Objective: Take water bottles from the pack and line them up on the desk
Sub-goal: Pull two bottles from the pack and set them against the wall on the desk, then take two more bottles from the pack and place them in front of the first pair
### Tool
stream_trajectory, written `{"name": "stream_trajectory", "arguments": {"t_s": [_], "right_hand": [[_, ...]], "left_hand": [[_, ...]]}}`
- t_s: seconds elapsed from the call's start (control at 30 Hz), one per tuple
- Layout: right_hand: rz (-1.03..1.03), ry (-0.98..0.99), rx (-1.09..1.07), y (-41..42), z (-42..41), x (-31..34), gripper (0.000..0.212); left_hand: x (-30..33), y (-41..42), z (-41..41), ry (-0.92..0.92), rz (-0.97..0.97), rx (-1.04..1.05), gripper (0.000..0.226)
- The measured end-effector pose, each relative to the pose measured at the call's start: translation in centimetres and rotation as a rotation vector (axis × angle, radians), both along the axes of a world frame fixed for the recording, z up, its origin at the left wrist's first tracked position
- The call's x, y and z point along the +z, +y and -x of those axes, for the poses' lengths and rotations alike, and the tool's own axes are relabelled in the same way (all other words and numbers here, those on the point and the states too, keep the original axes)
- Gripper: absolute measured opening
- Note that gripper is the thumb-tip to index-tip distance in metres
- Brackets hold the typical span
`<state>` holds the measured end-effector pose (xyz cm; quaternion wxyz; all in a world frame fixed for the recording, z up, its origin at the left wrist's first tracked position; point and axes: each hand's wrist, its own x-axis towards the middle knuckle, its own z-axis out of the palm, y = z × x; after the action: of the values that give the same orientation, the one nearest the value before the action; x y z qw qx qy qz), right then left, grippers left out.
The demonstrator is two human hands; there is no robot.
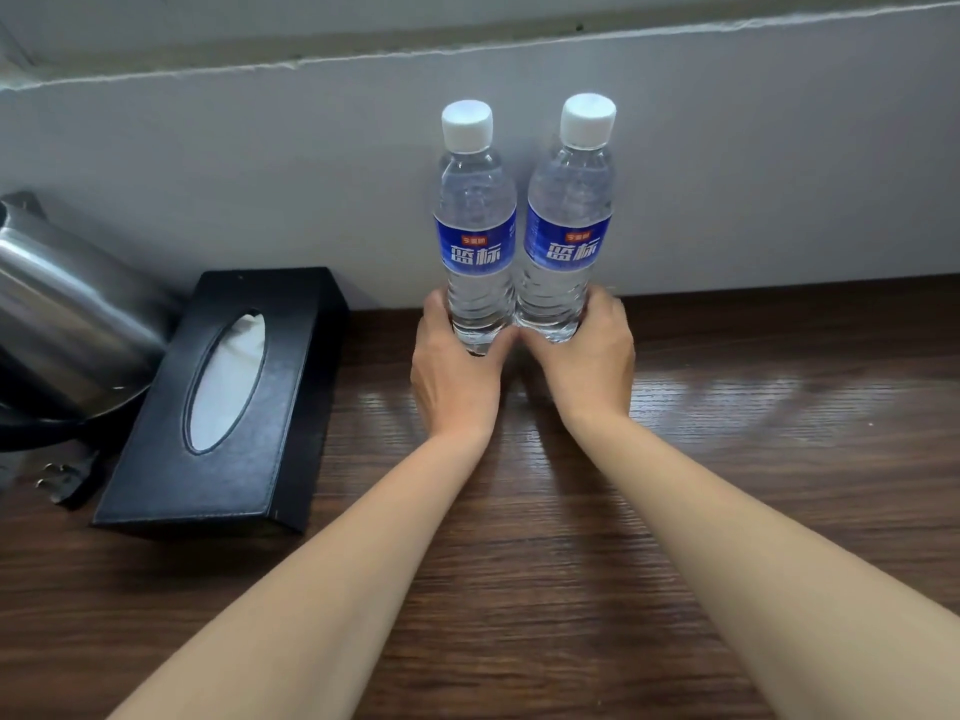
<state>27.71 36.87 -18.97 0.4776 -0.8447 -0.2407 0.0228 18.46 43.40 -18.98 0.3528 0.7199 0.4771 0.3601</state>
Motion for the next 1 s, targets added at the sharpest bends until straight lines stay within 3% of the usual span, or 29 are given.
{"name": "stream_trajectory", "arguments": {"t_s": [0.13, 0.43, 0.63, 1.0], "right_hand": [[0.018, 0.098, 0.005, -1.2, 0.9, 0.2, 0.064], [0.008, 0.239, -0.026, -8.3, 6.9, 2.8, 0.040], [-0.006, 0.338, -0.017, -14.9, 11.7, 8.2, 0.033], [-0.033, 0.560, -0.195, -31.8, 20.0, 16.4, 0.034]], "left_hand": [[0.4, -0.7, 1.5, 0.000, 0.151, -0.033, 0.099], [5.0, -7.3, 7.3, -0.095, 0.366, -0.083, 0.056], [10.6, -13.1, 10.9, -0.086, 0.429, -0.137, 0.048], [17.9, -27.5, 16.9, 0.001, 0.570, -0.292, 0.040]]}}
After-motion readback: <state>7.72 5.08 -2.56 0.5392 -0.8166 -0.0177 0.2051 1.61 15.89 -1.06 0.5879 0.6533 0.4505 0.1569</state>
